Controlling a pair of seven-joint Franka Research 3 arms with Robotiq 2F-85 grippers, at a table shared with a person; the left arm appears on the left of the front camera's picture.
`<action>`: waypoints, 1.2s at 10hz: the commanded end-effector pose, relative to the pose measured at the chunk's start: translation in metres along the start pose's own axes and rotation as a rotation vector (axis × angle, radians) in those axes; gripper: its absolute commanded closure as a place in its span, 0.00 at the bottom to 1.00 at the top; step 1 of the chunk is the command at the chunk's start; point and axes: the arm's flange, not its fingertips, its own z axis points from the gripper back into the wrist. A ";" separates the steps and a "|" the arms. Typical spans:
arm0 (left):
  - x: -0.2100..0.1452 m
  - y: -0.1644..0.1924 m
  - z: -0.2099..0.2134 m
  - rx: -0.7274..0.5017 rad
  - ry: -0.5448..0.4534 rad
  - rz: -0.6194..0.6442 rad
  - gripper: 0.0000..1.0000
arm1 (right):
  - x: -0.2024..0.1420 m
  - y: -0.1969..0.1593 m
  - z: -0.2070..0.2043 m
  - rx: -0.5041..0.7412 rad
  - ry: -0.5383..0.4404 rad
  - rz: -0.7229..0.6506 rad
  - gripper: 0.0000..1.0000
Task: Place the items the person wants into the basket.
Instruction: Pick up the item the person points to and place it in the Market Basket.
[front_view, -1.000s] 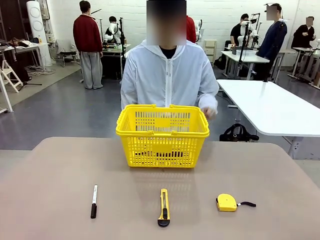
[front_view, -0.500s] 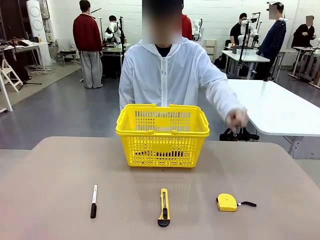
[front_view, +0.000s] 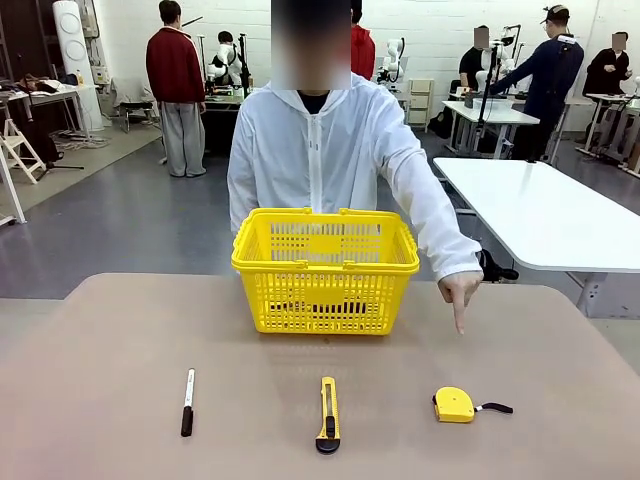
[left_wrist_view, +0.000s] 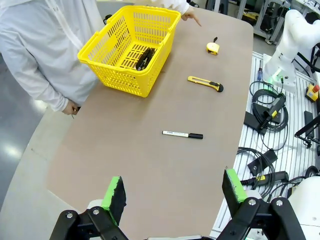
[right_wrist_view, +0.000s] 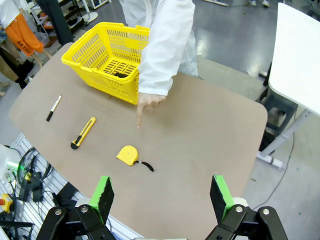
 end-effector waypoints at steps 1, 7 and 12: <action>-0.001 -0.001 0.002 -0.007 -0.019 -0.020 0.00 | 0.002 -0.001 0.000 0.012 0.001 0.004 0.00; -0.001 -0.001 0.002 -0.007 -0.019 -0.020 0.00 | 0.087 0.048 -0.162 -0.056 0.452 -0.178 0.00; -0.001 -0.001 0.002 -0.007 -0.019 -0.020 0.00 | 0.060 0.066 -0.310 -0.288 0.446 -0.414 0.00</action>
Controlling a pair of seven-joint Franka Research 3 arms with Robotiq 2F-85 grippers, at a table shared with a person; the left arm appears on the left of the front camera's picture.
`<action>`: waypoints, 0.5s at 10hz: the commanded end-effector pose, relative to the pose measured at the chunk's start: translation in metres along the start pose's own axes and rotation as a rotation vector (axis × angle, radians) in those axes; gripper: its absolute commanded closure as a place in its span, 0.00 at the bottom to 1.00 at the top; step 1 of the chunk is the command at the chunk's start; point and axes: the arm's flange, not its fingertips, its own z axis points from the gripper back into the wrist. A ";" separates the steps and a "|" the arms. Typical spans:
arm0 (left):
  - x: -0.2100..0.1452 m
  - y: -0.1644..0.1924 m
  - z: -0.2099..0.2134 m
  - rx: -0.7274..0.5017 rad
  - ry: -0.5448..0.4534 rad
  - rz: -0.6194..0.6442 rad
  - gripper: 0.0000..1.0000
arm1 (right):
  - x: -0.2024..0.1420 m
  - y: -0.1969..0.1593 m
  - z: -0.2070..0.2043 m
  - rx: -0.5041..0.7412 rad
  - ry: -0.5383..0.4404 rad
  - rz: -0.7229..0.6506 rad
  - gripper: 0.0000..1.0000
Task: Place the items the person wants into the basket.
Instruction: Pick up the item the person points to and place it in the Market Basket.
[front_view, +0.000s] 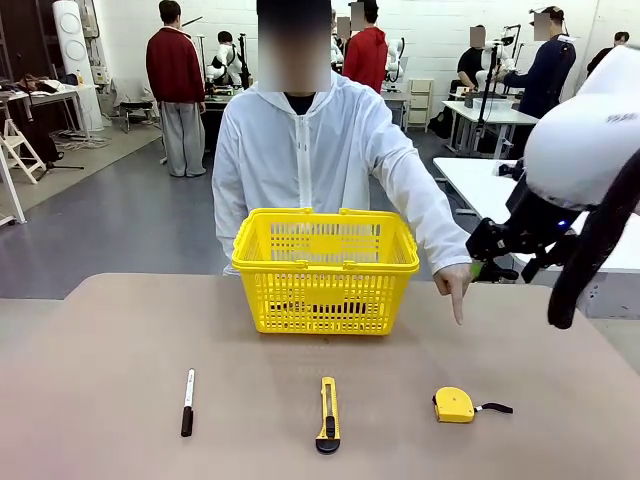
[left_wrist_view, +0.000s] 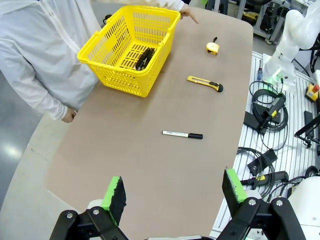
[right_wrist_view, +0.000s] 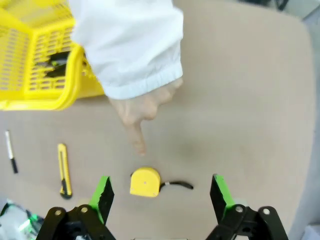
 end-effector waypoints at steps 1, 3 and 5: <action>-0.001 -0.001 0.002 -0.007 -0.020 -0.020 0.00 | -0.007 0.000 -0.020 -0.051 -0.026 -0.032 0.00; -0.001 -0.001 0.002 -0.007 -0.020 -0.020 0.00 | -0.008 0.000 -0.029 -0.025 0.010 -0.023 0.00; -0.001 -0.001 0.002 -0.007 -0.020 -0.020 0.00 | -0.005 -0.002 -0.027 -0.015 0.009 -0.021 0.00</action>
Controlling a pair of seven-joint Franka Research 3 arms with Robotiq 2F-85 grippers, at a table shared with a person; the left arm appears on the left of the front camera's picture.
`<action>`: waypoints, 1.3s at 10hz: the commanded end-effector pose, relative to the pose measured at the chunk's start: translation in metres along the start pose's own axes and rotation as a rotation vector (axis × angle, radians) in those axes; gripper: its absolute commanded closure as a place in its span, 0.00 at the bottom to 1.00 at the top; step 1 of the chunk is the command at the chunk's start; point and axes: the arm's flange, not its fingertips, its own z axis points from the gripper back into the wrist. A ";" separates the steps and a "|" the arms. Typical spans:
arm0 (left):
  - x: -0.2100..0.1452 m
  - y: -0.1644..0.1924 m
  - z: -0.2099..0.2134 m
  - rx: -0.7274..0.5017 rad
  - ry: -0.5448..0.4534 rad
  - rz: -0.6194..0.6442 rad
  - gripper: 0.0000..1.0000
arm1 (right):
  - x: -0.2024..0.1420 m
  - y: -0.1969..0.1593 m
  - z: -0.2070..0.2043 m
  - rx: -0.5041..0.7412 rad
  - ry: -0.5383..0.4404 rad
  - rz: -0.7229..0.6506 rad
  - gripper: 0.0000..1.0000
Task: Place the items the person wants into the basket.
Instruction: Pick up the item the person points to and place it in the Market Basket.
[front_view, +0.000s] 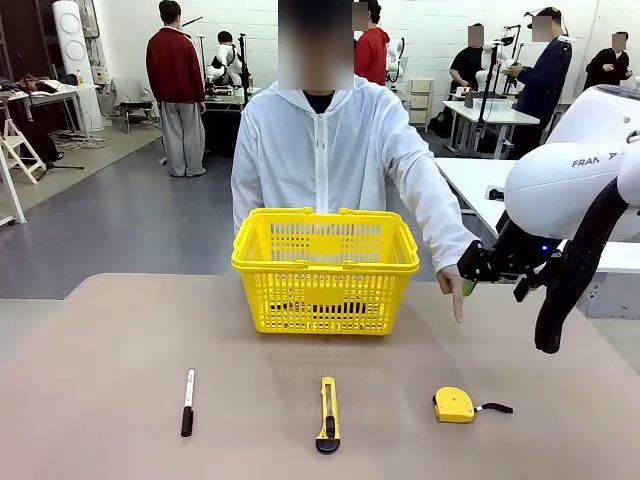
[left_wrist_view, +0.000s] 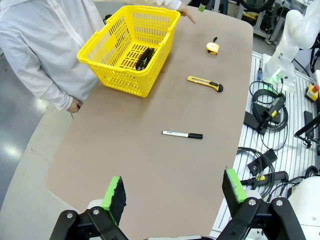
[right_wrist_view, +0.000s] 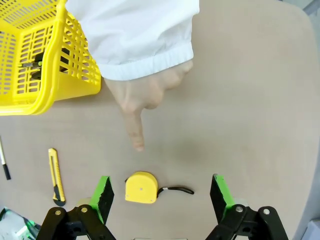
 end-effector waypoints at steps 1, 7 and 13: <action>-0.001 -0.001 0.002 -0.006 -0.020 -0.020 0.00 | 0.001 0.000 0.002 0.000 -0.007 -0.001 0.00; -0.001 -0.001 0.002 -0.006 -0.020 -0.020 0.00 | -0.009 0.010 -0.013 -0.046 0.008 -0.005 0.00; -0.001 -0.001 0.002 -0.006 -0.020 -0.020 0.00 | -0.065 0.043 -0.076 -0.040 0.091 -0.065 0.00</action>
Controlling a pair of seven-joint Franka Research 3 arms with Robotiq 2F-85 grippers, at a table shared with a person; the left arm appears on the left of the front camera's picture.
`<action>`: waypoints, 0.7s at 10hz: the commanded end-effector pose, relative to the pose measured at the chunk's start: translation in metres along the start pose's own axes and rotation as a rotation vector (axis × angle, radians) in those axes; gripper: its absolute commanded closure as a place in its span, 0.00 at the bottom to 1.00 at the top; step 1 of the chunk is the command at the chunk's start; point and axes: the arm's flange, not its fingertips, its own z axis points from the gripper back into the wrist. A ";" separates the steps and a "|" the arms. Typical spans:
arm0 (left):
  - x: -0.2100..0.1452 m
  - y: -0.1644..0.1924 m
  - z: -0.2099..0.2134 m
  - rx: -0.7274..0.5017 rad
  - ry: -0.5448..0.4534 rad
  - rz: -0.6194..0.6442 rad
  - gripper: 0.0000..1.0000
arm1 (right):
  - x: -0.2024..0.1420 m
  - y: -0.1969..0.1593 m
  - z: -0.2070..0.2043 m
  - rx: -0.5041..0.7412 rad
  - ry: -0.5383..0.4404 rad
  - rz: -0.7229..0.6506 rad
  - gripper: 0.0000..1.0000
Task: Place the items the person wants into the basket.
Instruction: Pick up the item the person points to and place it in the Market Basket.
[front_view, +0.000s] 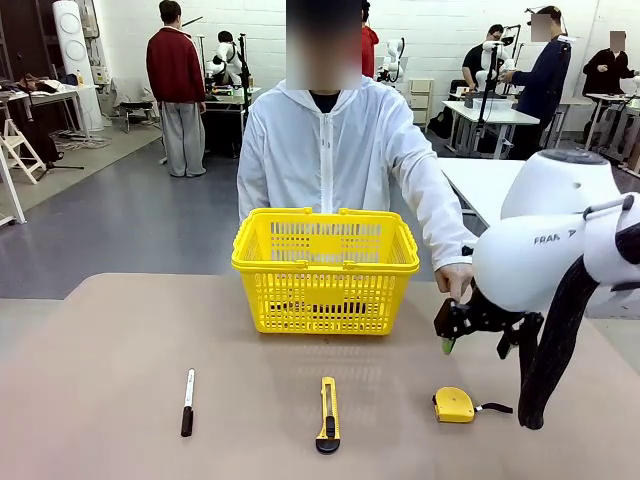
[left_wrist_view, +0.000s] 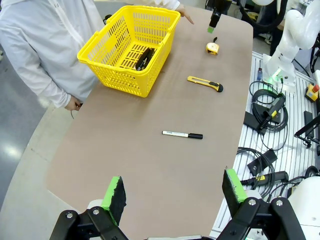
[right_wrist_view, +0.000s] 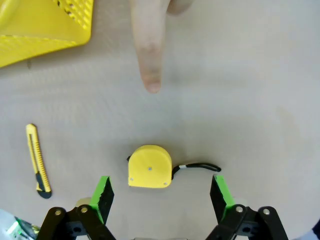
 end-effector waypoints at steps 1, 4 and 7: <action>-0.002 -0.001 0.002 -0.006 -0.019 -0.020 0.00 | -0.005 0.013 -0.025 -0.007 -0.010 -0.060 0.00; -0.002 -0.001 0.002 -0.006 -0.019 -0.020 0.00 | -0.011 0.020 -0.058 -0.026 0.067 -0.026 0.00; -0.002 -0.001 0.002 -0.006 -0.019 -0.020 0.00 | -0.017 0.026 -0.078 -0.045 0.118 -0.004 0.00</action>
